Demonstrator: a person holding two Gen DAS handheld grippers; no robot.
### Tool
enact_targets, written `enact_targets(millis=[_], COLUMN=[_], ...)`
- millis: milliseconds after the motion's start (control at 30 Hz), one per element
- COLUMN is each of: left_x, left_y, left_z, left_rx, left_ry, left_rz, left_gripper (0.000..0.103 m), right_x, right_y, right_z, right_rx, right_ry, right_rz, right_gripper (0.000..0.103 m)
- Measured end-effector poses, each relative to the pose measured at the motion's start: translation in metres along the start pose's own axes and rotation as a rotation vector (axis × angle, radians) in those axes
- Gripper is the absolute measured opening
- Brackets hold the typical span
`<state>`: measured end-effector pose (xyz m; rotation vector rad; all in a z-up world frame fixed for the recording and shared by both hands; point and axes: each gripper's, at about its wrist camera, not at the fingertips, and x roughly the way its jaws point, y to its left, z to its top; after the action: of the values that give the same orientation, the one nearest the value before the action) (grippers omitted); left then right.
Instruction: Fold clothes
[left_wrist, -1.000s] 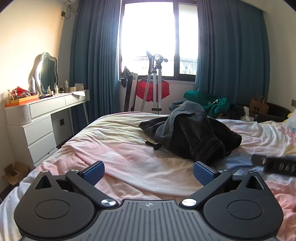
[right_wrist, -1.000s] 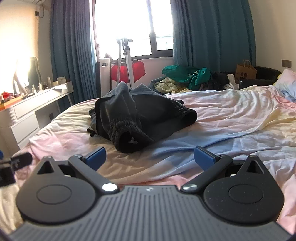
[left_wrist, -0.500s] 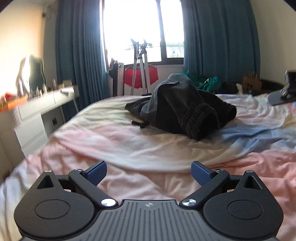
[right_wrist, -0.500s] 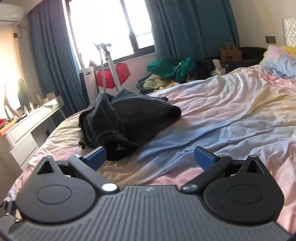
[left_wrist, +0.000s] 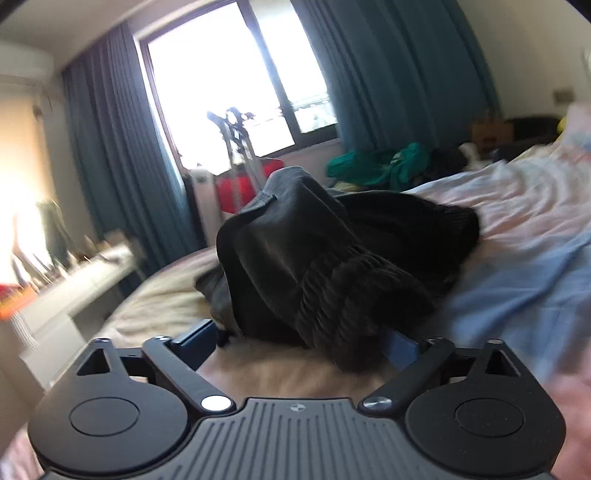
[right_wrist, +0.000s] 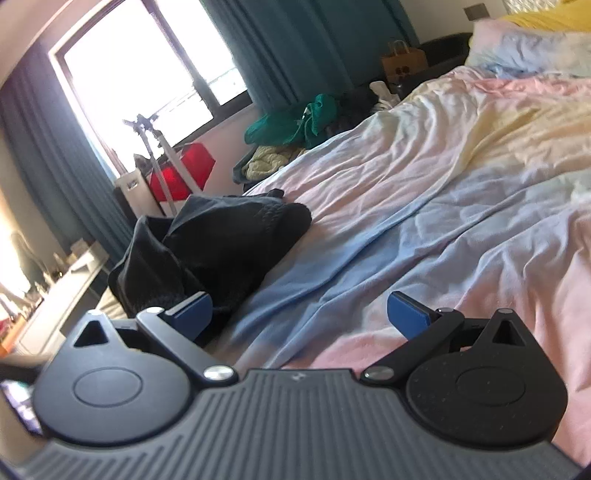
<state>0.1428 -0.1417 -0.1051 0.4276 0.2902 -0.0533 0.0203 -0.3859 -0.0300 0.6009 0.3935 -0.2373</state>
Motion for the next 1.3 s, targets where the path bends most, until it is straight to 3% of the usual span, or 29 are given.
enact_targets(millis=[67,133,233,300,400,667,800,933,1033,1167,1300], left_x=[0.016,0.023,0.022,0.019,0.010,-0.075,-0.130,-0.164,-0.162,-0.136,-0.114], left_y=[-0.003,-0.001,0.010,0.024,0.047,0.123,0.184,0.246,0.284,0.319,0.352], left_z=[0.006,0.015,0.032,0.041,0.051,0.073,0.064,0.029,-0.015,-0.078,-0.104], left_rx=[0.006,0.000,-0.038,-0.093,-0.163,-0.255,-0.343,-0.399,-0.465,-0.593,-0.646], left_ry=[-0.018,-0.036,-0.097,-0.123,-0.148,-0.224,-0.236,-0.202,-0.125,0.047,0.156], left_rz=[0.021,-0.015,-0.011,0.001,-0.007,-0.070,-0.082,-0.060,-0.020,0.025,0.048], left_gripper=[0.087,0.075,0.049,0.023,0.016,0.012,0.011,0.010,0.010,0.010,0.010], right_x=[0.006,0.012,0.014,0.015,0.014,-0.012,-0.025,-0.037,-0.039,-0.033,-0.025], right_y=[-0.002,-0.007,-0.011,-0.013,-0.012,0.007,0.024,0.052,0.079,0.101,0.117], right_z=[-0.002,-0.002,-0.002,-0.001,-0.001,0.001,-0.005,-0.024,-0.044,-0.068,-0.088], right_rx=[-0.009,0.007,0.042,0.047,0.038,-0.103,-0.197,-0.298,-0.422,-0.525,-0.596], right_ry=[0.007,0.013,0.003,-0.008,-0.021,-0.157,-0.152,-0.035,0.056,0.176,0.298], right_rz=[-0.013,-0.018,-0.028,-0.033,-0.035,0.000,0.053,0.191,0.254,0.252,0.270], right_gripper=[0.103,0.103,0.103,0.103,0.103,0.103,0.103,0.103,0.103,0.103,0.099])
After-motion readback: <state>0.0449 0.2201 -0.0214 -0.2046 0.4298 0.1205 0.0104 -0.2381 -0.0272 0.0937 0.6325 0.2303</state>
